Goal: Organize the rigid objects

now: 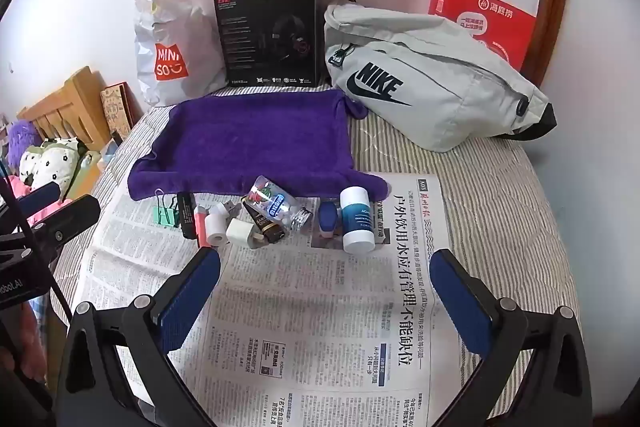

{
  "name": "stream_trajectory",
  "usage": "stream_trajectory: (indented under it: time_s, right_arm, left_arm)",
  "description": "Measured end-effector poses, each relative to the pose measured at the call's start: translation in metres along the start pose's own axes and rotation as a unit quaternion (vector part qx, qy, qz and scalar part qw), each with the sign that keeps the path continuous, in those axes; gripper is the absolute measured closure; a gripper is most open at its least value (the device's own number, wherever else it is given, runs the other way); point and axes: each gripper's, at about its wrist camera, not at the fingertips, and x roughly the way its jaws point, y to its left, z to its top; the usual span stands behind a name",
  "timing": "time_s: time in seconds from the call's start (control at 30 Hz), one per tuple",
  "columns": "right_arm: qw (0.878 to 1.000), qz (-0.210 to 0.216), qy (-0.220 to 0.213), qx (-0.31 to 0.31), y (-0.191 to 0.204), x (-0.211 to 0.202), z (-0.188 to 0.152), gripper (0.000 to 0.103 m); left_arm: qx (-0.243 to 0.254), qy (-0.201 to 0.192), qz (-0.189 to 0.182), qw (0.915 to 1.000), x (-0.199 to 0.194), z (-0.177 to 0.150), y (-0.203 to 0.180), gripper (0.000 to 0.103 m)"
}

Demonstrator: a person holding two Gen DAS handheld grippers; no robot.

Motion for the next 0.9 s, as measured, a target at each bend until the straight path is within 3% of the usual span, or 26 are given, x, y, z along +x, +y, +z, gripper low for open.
stream_trajectory:
  time_s: [0.9]
  right_arm:
    - [1.000, -0.002, -0.007, -0.001, 0.001, -0.012, -0.001, 0.000]
  left_arm:
    - [-0.007, 0.011, 0.010, 0.9999, -0.001, -0.004, 0.009, 0.000]
